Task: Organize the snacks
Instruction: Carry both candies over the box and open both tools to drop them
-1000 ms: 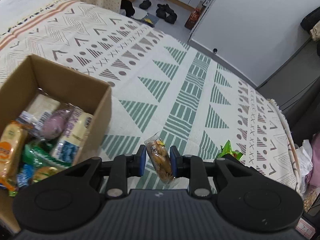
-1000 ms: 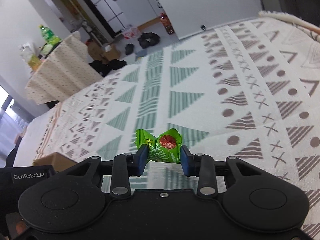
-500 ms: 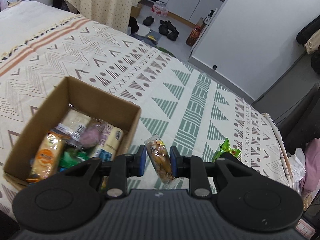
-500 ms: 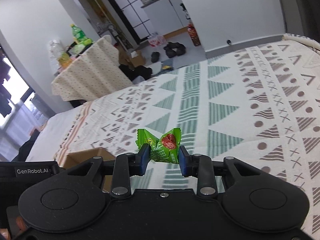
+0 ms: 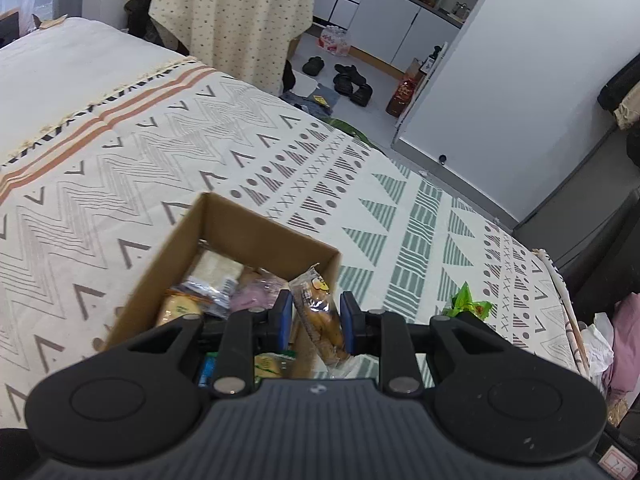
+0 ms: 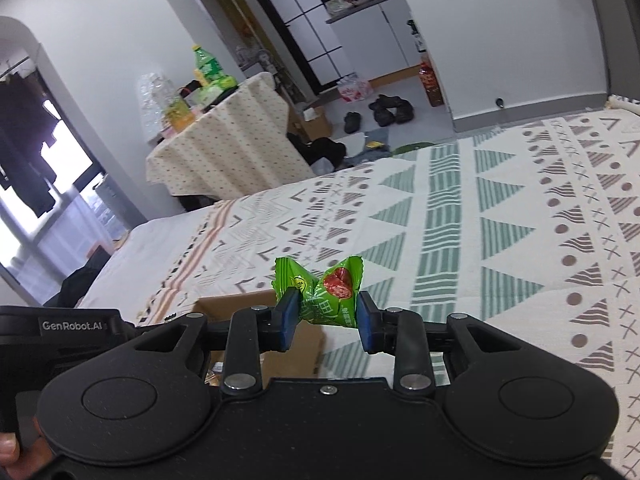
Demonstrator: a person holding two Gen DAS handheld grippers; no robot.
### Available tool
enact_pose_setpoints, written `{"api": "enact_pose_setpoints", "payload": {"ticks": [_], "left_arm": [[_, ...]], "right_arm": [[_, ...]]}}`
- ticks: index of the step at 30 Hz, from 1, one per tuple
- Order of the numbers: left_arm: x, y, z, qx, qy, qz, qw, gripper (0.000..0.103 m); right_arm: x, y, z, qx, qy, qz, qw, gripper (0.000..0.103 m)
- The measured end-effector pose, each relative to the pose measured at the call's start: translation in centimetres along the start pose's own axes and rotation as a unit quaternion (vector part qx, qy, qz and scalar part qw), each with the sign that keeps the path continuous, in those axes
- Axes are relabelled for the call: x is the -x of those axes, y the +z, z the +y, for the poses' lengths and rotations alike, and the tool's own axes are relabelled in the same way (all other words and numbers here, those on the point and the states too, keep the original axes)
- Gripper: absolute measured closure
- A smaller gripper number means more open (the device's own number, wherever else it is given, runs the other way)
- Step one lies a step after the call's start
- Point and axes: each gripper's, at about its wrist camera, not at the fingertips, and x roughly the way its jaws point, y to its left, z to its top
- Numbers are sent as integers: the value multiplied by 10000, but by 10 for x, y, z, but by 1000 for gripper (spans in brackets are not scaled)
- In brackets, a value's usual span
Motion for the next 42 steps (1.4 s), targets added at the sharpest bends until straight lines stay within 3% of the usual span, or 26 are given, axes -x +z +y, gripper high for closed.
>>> {"api": "enact_pose_setpoints", "payload": {"ticks": [10,20,23,28,33,37,40,42], "left_arm": [[11,5,36,17,166,31,9999,79],[1,-5,65,190,157,398,9989,78],[-5,-8,73,247,214,561,9979,73],[-6,-5,89,402,298,577,9971,52],[-5,4,103,511,385,541,9965,49],[-4,9,110,529,440,528,9962,40],[-2,11,115,542,414,533,9962,37],[-2,12,118,565,423,569,9959,34]], "right_arm": [[-7,-11,30,193,213,156,9995,73],[-19,-23,52,392,259,370,9982,72],[-24,-28,57,445,276,466,9975,72],[-31,-33,68,492,365,593,9964,71],[-39,-38,80,558,431,643,9954,71],[-44,-41,89,600,511,668,9946,70],[-47,-43,98,662,662,679,9933,63],[-48,-45,100,651,764,723,9923,41]]}}
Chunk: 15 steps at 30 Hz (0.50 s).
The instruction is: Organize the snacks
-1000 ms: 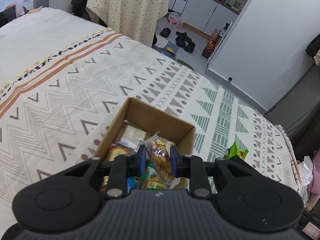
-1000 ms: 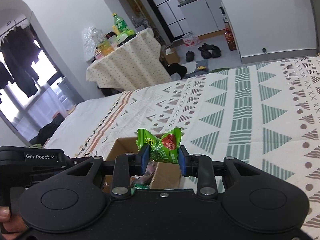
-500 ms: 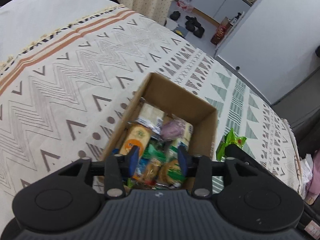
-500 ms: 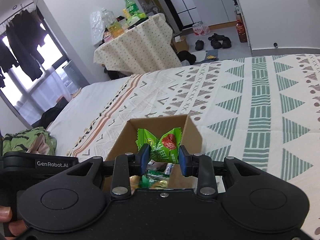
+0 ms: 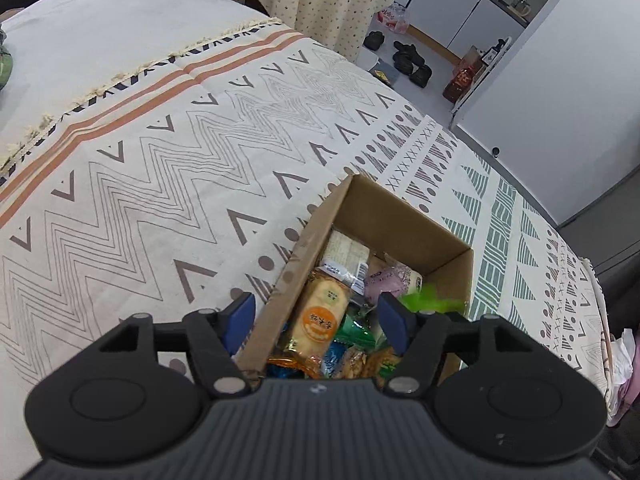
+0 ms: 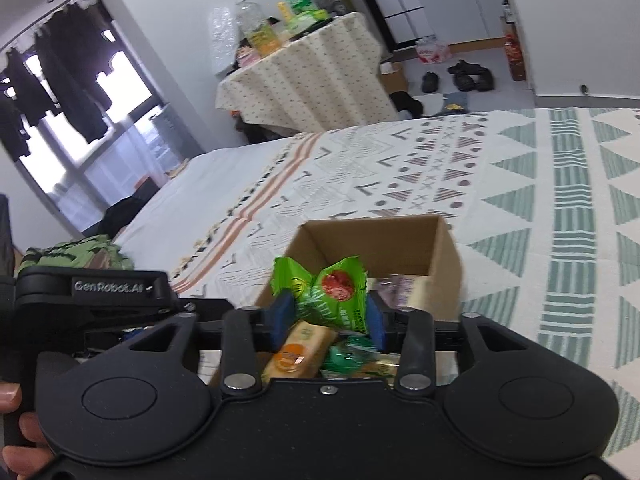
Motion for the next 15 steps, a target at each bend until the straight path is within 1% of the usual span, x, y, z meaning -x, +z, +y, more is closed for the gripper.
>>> {"api": "enact_pose_setpoints", "payload": {"ticks": [1,3,7,15], "left_arm": [[0,0,1,2,5,20,10000,30],[1,0,2,-53,0,33,10000,25],[3,0,1,-216,-35,147,9997,18],[19,-11,-12,-746,-147,244,9968,15]], "right_arm": [[1,-2,-1,-57,-33,-30,10000,40],[2,-4,-3,-170,-133,37,9998,40],[18,-12,-5,-264,-415,127,9987,40],[58,-20,-9,-609,-852,124,9944,38]]}}
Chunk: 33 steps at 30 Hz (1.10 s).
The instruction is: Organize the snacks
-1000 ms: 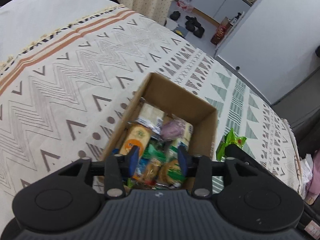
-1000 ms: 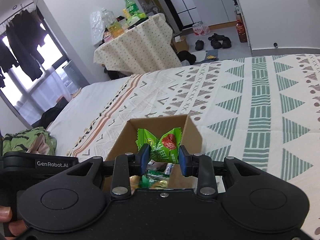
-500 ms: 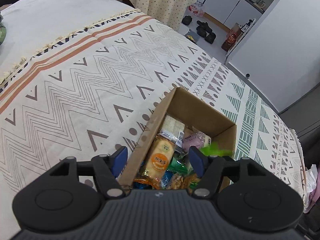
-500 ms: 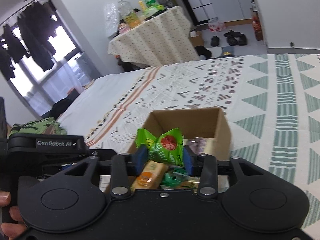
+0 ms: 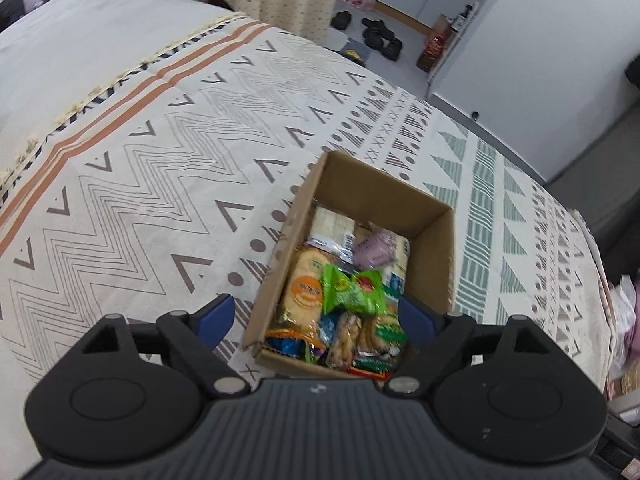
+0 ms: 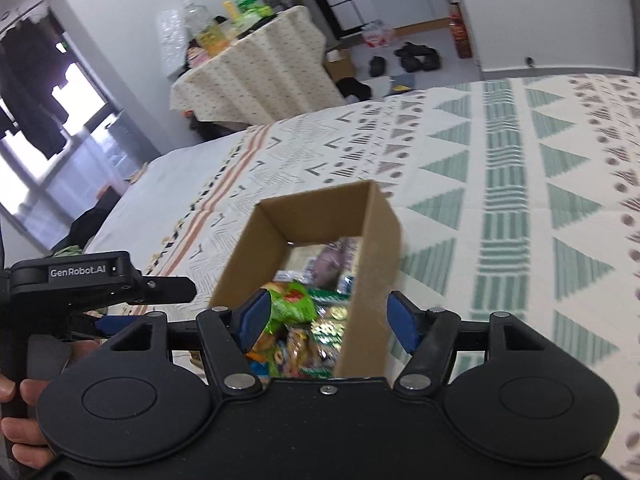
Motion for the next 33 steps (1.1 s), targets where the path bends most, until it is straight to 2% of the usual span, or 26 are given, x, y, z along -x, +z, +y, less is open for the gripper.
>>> {"api": "enact_pose_setpoints", "payload": {"ticks": [4,6,9,15,22,33], "left_arm": [[13,-7,-14,-328,-152,-66,9993,11],[20,-12,-20,-451,-211,-63,9987,11],[29,-19,-25,-586,-266,-30,9979,10],[51,-31,-34,-889,-431,-155,9950,0],[78,-41,-44,-1154,-533,-369,9912,0],[114,-66,-50,-1507,-641,-620,9846,0]], "right_arm": [[21,-5,-2,-77,-233,-67,9997,34],[33,-7,-4,-122,-305,-151,9993,26],[50,-9,-6,-209,-426,-249,9986,23],[86,-12,-8,-226,-657,-486,9964,11],[121,-20,-8,-274,-850,-785,9929,1],[163,-44,-10,-418,-1024,-1012,9887,0]]}}
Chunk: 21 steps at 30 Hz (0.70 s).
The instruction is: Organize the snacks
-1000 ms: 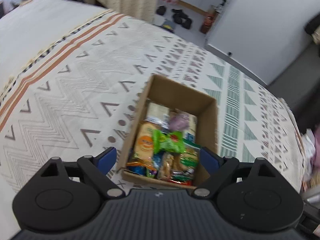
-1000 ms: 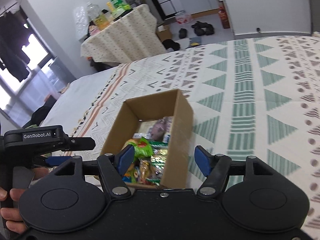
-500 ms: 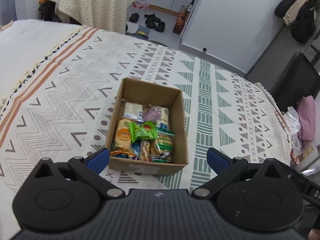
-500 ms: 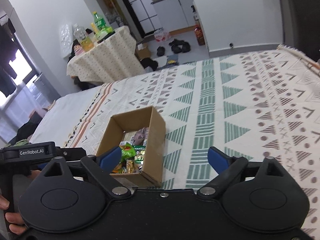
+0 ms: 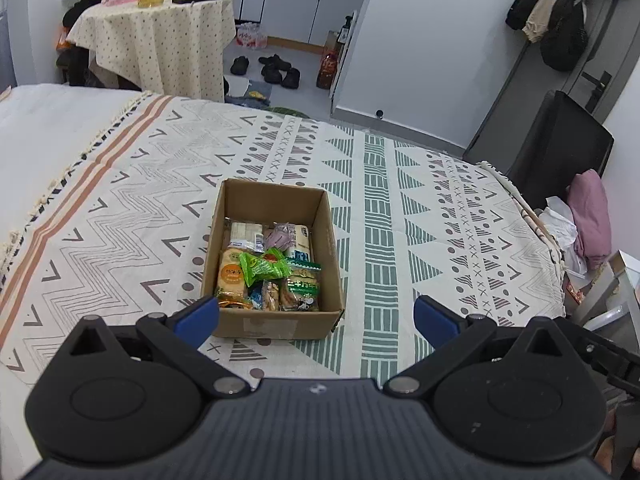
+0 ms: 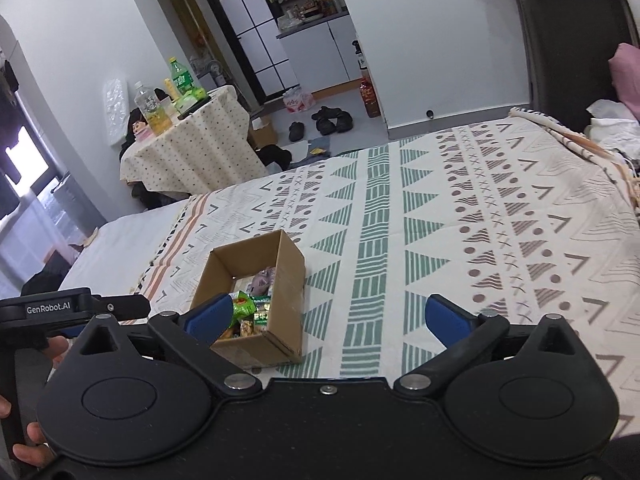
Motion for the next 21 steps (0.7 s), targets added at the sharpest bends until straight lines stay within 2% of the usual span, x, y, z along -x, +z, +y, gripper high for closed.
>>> {"api": "enact_pose_setpoints", "payload": {"ticks": [4,21], "left_arm": [[13,-9,1,-20,-125,-69,9999,0],[79,-40,7,-471,142,-450,9978,0]], "right_arm": [[16,-5,0,38,-14,-76,10000,0],[77,-31,20,393,-36,-236,9989,0]]}}
